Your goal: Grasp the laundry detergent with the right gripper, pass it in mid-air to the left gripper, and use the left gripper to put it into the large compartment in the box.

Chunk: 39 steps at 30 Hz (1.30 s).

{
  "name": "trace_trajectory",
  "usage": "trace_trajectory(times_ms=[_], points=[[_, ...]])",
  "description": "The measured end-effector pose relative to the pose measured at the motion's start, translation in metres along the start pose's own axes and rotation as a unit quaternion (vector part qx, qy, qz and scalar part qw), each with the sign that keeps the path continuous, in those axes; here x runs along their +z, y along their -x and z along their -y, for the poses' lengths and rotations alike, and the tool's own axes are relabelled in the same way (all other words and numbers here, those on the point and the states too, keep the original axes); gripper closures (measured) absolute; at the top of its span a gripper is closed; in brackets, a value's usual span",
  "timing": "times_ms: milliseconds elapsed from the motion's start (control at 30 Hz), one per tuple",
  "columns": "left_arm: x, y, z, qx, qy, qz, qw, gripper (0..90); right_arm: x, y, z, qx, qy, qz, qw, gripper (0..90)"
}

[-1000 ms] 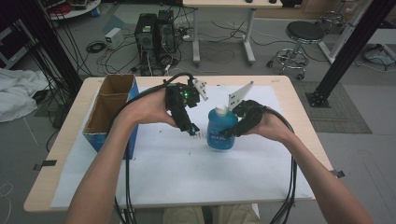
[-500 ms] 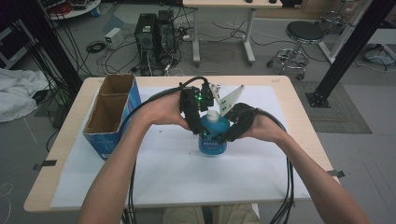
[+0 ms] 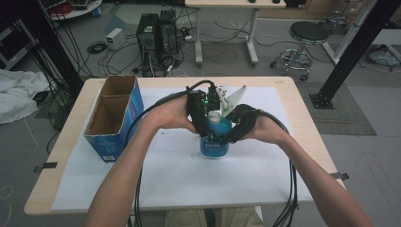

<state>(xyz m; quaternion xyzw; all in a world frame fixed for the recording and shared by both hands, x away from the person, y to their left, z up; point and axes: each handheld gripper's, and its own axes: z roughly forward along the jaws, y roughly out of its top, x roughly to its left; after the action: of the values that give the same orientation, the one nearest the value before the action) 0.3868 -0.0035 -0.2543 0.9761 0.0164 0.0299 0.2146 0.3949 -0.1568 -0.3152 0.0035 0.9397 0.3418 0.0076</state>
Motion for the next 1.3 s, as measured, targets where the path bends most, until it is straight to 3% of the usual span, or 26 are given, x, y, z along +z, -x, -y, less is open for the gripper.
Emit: trace_trajectory(times_ms=[800, 1300], points=[[0.0046, 0.0010, -0.0006, 0.009, -0.004, -0.017, 0.9998, 28.9, 0.0047, -0.0003, -0.0011, 0.011, -0.004, 0.002, 0.9999, 46.7], [0.0024, 0.0033, -0.0006, 0.019, -0.006, -0.016, 0.9997, 37.6, 0.0055, -0.0016, -0.0015, 0.014, -0.004, -0.003, 0.9999, 46.6]])
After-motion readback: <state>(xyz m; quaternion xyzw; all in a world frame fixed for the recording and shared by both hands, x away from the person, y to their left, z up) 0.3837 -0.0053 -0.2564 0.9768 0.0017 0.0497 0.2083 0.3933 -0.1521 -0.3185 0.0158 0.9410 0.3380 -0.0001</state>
